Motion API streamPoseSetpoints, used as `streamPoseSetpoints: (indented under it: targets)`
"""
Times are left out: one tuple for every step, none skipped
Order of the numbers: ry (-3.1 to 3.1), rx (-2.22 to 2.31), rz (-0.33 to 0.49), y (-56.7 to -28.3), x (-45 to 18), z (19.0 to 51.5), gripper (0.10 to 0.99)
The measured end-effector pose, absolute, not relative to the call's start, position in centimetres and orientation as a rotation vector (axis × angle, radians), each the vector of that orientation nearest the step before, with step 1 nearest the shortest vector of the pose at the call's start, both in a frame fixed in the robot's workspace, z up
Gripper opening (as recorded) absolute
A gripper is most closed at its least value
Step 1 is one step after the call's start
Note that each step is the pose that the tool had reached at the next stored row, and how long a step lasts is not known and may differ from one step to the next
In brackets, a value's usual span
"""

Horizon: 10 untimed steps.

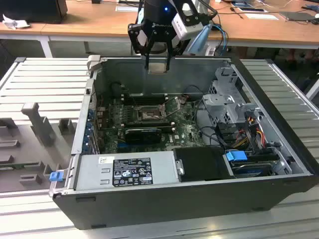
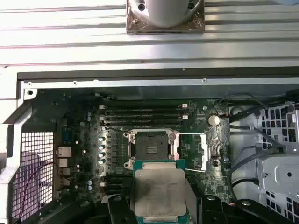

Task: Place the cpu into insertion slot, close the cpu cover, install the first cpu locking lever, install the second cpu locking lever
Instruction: 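Place the cpu into insertion slot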

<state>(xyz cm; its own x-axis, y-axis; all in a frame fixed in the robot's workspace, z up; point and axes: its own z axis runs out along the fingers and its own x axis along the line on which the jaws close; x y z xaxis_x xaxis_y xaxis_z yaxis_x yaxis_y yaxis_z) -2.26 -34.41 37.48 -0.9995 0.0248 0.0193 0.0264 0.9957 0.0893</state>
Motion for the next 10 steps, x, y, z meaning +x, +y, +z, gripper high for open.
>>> streamPoseSetpoints:
  targets:
    - [-3.120,-0.043,-0.140,-34.41,-2.26,37.48,0.529]
    - [-3.120,-0.054,-0.140,-34.41,-2.26,37.48,0.529]
    - [-3.120,-0.064,-0.140,-34.41,-2.26,37.48,0.529]
    - [-3.120,-0.075,-0.140,-34.41,-2.26,37.48,0.529]
    - [-3.120,-0.089,-0.141,-34.41,-2.26,37.48,0.529]
    - [-3.120,-0.100,-0.140,-34.42,-2.26,37.47,0.529]
    - [-3.120,-0.106,-0.140,-34.41,-2.26,37.47,0.529]
    - [-3.120,-0.113,-0.140,-34.41,-2.26,37.47,0.529]
    - [-3.120,-0.129,-0.141,-34.41,-2.26,37.47,0.529]
    - [-3.120,-0.141,-0.141,-34.41,-2.26,37.46,0.529]
